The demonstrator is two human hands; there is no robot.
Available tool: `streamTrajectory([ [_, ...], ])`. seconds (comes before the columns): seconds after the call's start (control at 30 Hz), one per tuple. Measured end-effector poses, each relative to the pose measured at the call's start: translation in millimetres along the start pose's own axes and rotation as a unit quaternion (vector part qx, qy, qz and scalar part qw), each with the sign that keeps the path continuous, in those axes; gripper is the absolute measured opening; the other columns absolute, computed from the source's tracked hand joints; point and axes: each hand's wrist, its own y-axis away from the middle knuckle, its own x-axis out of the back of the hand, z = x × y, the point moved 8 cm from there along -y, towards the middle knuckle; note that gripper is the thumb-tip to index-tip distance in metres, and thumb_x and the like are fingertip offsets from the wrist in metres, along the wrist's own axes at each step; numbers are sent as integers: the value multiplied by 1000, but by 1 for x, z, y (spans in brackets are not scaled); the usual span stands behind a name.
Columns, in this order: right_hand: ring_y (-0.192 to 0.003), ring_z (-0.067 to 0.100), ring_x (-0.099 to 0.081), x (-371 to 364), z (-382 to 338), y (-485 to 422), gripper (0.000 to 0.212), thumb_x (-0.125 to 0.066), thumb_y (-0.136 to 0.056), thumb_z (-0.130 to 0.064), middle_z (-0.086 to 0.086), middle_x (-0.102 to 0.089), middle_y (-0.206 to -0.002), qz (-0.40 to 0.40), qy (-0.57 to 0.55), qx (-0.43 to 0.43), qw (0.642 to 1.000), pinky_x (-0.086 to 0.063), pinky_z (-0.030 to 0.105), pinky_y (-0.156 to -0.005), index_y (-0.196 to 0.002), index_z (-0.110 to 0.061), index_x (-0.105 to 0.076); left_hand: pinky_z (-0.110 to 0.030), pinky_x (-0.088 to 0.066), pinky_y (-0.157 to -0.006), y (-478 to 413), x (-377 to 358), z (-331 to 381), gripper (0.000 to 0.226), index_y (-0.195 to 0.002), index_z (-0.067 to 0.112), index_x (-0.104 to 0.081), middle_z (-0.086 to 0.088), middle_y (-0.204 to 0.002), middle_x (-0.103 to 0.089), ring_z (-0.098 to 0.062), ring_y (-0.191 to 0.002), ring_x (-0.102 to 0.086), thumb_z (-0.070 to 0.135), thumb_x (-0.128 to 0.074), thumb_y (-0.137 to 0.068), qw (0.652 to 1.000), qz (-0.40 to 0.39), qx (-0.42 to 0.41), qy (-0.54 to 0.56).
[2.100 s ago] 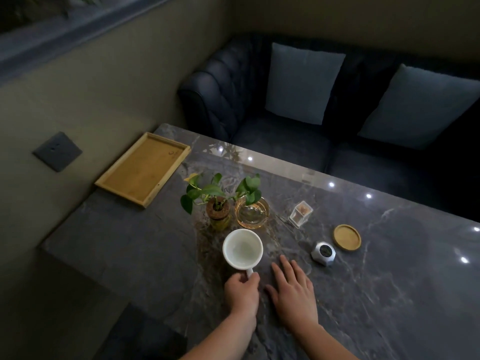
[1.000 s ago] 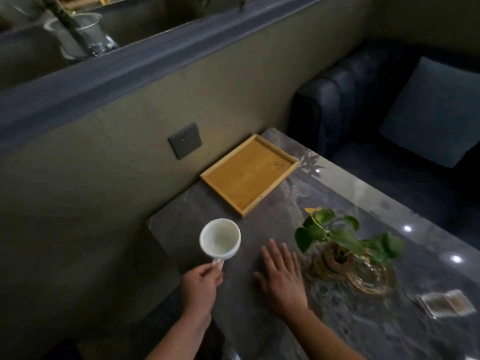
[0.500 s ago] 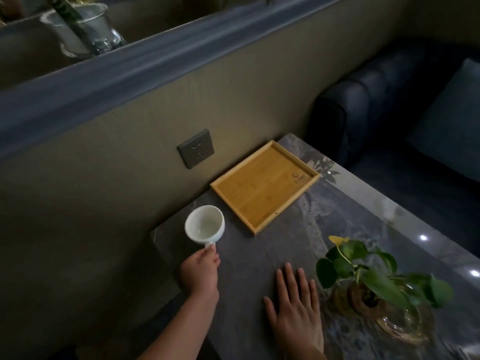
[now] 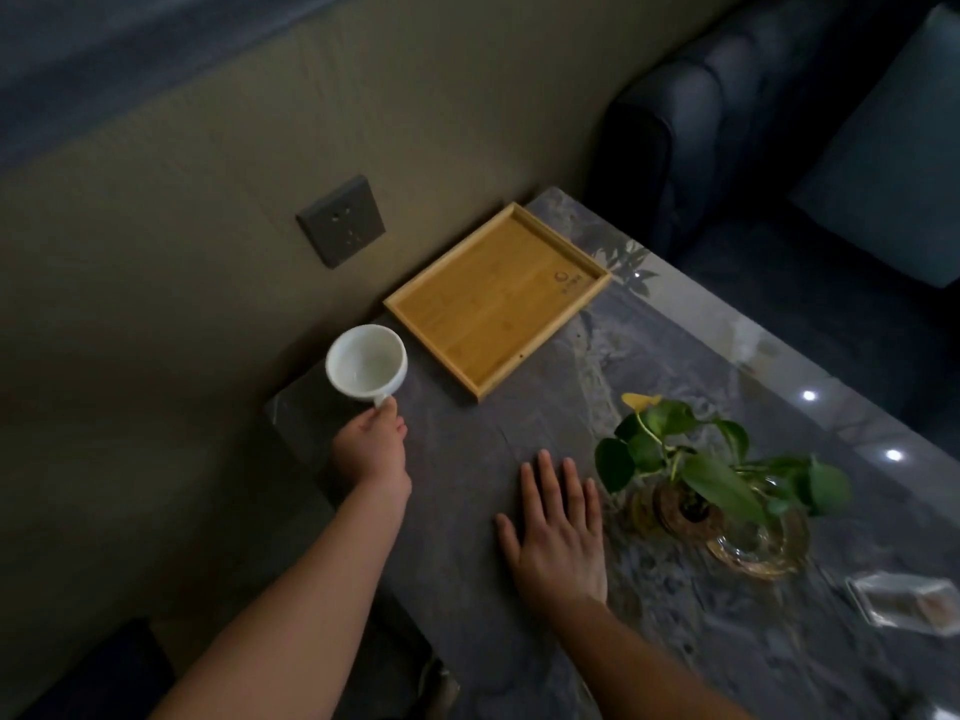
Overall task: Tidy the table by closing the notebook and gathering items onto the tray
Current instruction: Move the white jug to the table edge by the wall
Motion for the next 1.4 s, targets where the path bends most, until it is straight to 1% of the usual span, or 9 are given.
streamTrajectory([
  [0.27, -153, 28, -4, -2, 1, -1, 72, -35, -93, -63, 3, -19, -164, 4, -3, 2, 1000, -3, 49, -122, -152, -21, -31, -28, -58, -66, -5, -11, 8, 12, -71, 24, -71, -3, -77, -76, -12, -72, -74, 24, -76, -82, 1000, 26, 1, 8],
  [0.4, -152, 29, -7, 1, 0, 1, 72, -37, -92, -62, 3, -21, -164, 6, -9, 2, 1000, -2, 48, -123, -151, -21, -33, -23, -56, -57, -4, -18, 12, 15, -67, 22, -71, -1, -63, -74, -12, -66, -74, 21, -77, -80, 999, 30, 11, 26],
  [0.6, -139, 39, -36, 22, -11, -29, 67, -47, -85, -60, 13, -42, -149, 11, 12, 23, 1000, -17, 52, -117, -135, -15, -51, -19, -52, -48, -4, -22, 15, 21, -62, 20, -69, 5, -54, -71, -10, -59, -72, 21, -77, -81, 999, 20, 12, 27],
  [0.7, -151, 34, -11, 24, -17, -54, 73, -29, -94, -64, 10, -21, -163, -12, 11, 44, 999, -2, 49, -122, -151, -18, -31, -24, -54, -53, -7, -21, 15, 23, -60, 22, -69, 7, -55, -71, -11, -61, -73, 23, -76, -81, 1000, 13, 7, 8],
  [0.8, -151, 27, 15, 10, -19, -59, 79, -14, -95, -71, 4, 2, -166, -26, -3, 43, 999, 7, 49, -121, -157, -22, -9, -28, -56, -60, -15, -19, 15, 21, -62, 22, -69, 4, -56, -72, -16, -65, -74, 21, -75, -82, 1000, 10, 2, 3],
  [0.93, -152, 27, 6, 5, -18, -58, 80, -20, -95, -71, 5, -9, -165, -11, 6, 34, 999, -3, 51, -122, -155, -20, -18, -24, -55, -54, -20, -20, 17, 18, -65, 21, -71, 4, -58, -72, -14, -63, -74, 20, -75, -83, 1000, 13, 1, 6],
  [1.0, -153, 28, 3, 4, -18, -57, 80, -23, -95, -71, 6, -12, -165, -11, 10, 33, 999, -5, 51, -121, -155, -19, -21, -28, -56, -60, -21, -22, 18, 19, -65, 23, -70, 2, -62, -73, -16, -67, -74, 21, -75, -84, 1000, 12, -5, 2],
  [1.1, -153, 28, 2, 4, -18, -57, 80, -24, -94, -71, 6, -13, -165, -10, 13, 33, 999, -7, 51, -121, -155, -18, -22, -32, -58, -66, -23, -24, 20, 20, -65, 25, -70, 0, -65, -72, -19, -70, -73, 21, -75, -84, 1000, 9, -14, -1],
  [1.4, -152, 28, 4, 3, -17, -58, 80, -22, -94, -71, 6, -9, -165, -11, 14, 31, 999, -6, 51, -122, -155, -19, -19, -31, -59, -64, -27, -25, 27, 16, -69, 27, -68, 1, -72, -72, -17, -72, -73, 26, -75, -84, 999, 17, -39, -31],
])
